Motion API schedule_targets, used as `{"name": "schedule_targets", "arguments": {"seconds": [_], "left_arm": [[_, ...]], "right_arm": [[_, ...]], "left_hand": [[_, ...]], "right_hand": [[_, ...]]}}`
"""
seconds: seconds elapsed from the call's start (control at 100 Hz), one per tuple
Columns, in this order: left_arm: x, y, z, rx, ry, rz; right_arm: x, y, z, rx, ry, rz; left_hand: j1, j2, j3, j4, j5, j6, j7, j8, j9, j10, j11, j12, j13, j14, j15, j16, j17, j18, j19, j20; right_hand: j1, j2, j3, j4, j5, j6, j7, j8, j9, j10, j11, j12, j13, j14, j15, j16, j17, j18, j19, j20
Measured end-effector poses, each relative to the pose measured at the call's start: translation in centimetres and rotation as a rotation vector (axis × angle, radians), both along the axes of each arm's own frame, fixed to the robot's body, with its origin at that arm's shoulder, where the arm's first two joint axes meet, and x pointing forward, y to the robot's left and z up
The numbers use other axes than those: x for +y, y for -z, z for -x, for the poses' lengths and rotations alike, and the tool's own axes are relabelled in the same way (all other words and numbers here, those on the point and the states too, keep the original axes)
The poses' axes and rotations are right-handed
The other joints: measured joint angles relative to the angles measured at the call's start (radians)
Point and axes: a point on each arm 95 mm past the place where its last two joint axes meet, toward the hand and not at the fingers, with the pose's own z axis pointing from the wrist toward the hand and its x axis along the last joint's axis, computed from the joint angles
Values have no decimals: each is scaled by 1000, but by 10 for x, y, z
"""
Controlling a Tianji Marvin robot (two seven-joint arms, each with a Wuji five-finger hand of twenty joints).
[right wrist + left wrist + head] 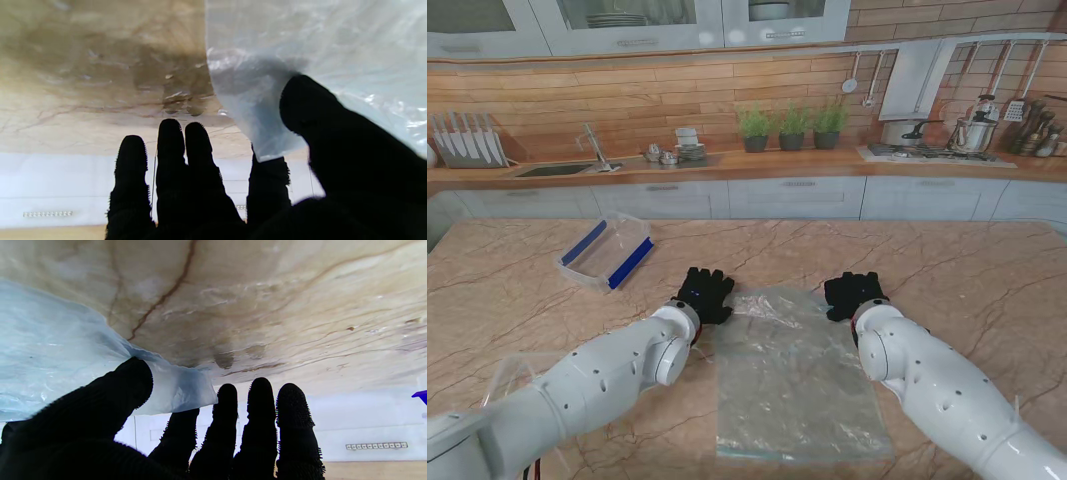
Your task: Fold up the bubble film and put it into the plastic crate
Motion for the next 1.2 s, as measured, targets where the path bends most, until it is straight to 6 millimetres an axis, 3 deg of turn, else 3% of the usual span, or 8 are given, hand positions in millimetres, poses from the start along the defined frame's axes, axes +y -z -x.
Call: {"name": "schedule_targets", "arguments": {"seconds": [0.12, 0.22, 0.33, 0.43, 0.51, 0.65, 0.88, 1.2], "left_arm": [[-1, 1, 0, 19, -15, 42], [-1, 1, 0, 19, -31, 93], [1, -1, -1, 2, -42, 145], [3, -3, -2, 4, -60, 191], [4, -2, 0, 3, -67, 224], [5, -1, 3, 16, -59, 306], [5, 0, 9, 27, -64, 364], [12, -6, 11, -2, -114, 440]], "right_arm": [[-2, 3, 4, -14, 20, -53], [-4, 3, 7, -28, 36, -97], [-6, 0, 10, -30, 52, -164], [-6, -2, 13, -34, 47, -194], [-6, -2, 15, -32, 53, -227], [-6, -3, 18, -17, 88, -318], [-4, -6, 23, 27, 96, -400], [-3, -18, 19, -67, 96, -475]], "left_hand": [[77, -1, -6, -23, 45, -83, 120, 9, 81, -4, 14, -29, 80, 0, -11, -52, 30, 8, 0, -12], [162, -73, -20, -23, 99, -146, 138, -14, 162, 3, -16, -98, 136, 6, -37, -96, 87, 19, 13, -12], [217, -196, -29, -24, 152, -207, 141, -54, 351, -1, -52, -47, 312, 8, 18, -115, 258, 30, 131, -13], [219, -197, -36, -24, 187, -242, 140, -102, 427, -2, -59, -41, 438, 7, 102, -118, 357, 44, 181, -12], [242, -197, -36, -25, 249, -246, 92, -204, 470, -2, -72, -47, 531, -4, 134, -134, 405, 51, 204, -12], [247, -195, -36, -25, 293, -224, 60, -304, 587, -15, -43, -33, 551, -4, 135, -149, 420, 66, 214, -14], [248, -195, 17, -25, 293, -190, 58, -286, 650, -86, -1, -18, 515, -10, 178, -140, 363, 70, 214, -24], [248, -192, 41, -7, 254, -189, 59, -214, 649, -88, -3, 28, 492, -35, 139, -148, 332, 68, 212, -24]], "right_hand": [[64, 24, -62, -10, 12, -12, 16, 13, 53, -3, 0, 9, 7, 7, 5, 2, 18, 2, 10, -10], [100, 48, -90, -10, 12, -25, 16, 23, 110, -9, 0, 10, 32, 9, 4, 6, 42, 13, 26, -12], [117, 65, -100, -8, 13, -29, 16, 26, 243, -47, 26, 22, 85, 10, 20, 25, 58, 15, 36, -13], [118, 65, -100, -6, 18, -41, 16, 24, 329, -63, 35, 24, 140, 9, 95, 66, 69, 25, 52, -23], [128, 81, -98, -4, 20, -42, 4, 10, 386, -74, 47, 33, 184, 8, 152, 97, 80, 26, 58, -24], [128, 83, -86, -8, 50, -42, -19, -37, 470, -77, 47, 33, 267, 8, 221, 129, 88, 28, 72, -36], [163, 90, -40, -9, 70, -27, -46, -94, 513, -80, 48, 22, 283, 8, 226, 130, 89, 38, 78, -49], [171, 108, -32, -29, 70, -27, -59, -102, 513, -85, 48, 22, 283, 7, 225, 130, 82, 39, 78, -51]]}}
